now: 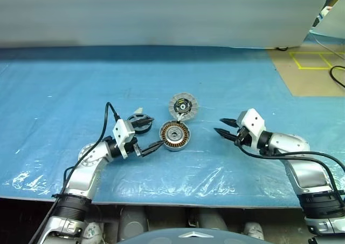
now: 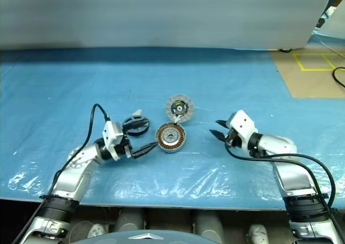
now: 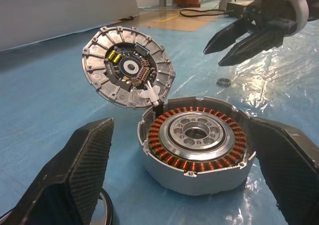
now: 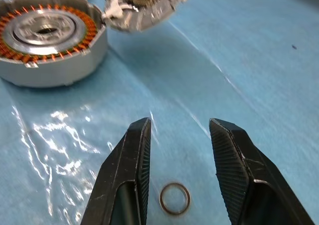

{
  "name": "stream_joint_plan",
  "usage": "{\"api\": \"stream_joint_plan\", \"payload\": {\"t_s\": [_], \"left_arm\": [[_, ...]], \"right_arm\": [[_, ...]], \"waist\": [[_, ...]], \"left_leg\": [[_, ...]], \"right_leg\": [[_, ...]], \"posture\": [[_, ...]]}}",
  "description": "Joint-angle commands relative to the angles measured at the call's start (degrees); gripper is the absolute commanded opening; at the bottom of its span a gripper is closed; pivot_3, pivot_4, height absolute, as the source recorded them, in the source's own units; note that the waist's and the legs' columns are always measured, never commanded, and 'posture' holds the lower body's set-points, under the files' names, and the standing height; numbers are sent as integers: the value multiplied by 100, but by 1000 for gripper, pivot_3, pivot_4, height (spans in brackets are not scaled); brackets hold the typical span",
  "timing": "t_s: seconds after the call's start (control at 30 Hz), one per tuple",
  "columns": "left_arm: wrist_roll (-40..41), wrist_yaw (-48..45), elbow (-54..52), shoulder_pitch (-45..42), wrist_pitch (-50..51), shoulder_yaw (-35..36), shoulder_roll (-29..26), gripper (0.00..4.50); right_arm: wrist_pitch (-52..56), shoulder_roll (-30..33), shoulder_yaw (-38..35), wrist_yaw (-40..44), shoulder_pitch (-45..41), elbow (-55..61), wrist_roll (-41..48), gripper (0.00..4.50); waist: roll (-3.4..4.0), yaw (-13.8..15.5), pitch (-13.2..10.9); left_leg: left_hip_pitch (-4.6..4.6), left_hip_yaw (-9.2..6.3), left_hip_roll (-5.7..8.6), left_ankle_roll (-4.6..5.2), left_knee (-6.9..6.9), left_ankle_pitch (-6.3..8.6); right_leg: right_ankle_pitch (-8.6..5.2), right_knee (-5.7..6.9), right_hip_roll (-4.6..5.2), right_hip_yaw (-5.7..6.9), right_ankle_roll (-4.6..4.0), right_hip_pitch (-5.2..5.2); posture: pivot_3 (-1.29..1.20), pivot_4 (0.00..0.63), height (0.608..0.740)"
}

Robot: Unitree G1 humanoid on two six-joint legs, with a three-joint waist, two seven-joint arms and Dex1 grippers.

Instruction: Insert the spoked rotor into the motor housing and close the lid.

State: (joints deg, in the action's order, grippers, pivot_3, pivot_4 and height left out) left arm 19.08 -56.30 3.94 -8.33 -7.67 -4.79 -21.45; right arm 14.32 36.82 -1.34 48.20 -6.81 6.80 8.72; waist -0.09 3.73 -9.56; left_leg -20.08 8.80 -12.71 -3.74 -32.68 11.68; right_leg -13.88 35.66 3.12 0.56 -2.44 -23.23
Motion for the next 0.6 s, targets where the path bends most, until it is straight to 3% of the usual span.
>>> {"api": "stream_joint_plan", "payload": {"t_s": [0.03, 0.6], "left_arm": [[82, -68, -43, -60, -8, 24, -6, 4500], [64, -189, 144, 162, -123, 97, -40, 4500]], "right_arm": [[-318, 85, -34, -78, 164, -218, -145, 1911], [-229, 58, 53, -11, 285, -818, -79, 1911]], "waist": [[0, 15, 0], [0, 18, 1]], "left_leg": [[-1, 0, 0, 1, -1, 0], [1, 0, 2, 8, 0, 4]], "right_leg": [[0, 0, 0, 0, 0, 0], [0, -4, 2, 1, 0, 6]], "posture": [[0, 150, 740], [0, 150, 740]]}}
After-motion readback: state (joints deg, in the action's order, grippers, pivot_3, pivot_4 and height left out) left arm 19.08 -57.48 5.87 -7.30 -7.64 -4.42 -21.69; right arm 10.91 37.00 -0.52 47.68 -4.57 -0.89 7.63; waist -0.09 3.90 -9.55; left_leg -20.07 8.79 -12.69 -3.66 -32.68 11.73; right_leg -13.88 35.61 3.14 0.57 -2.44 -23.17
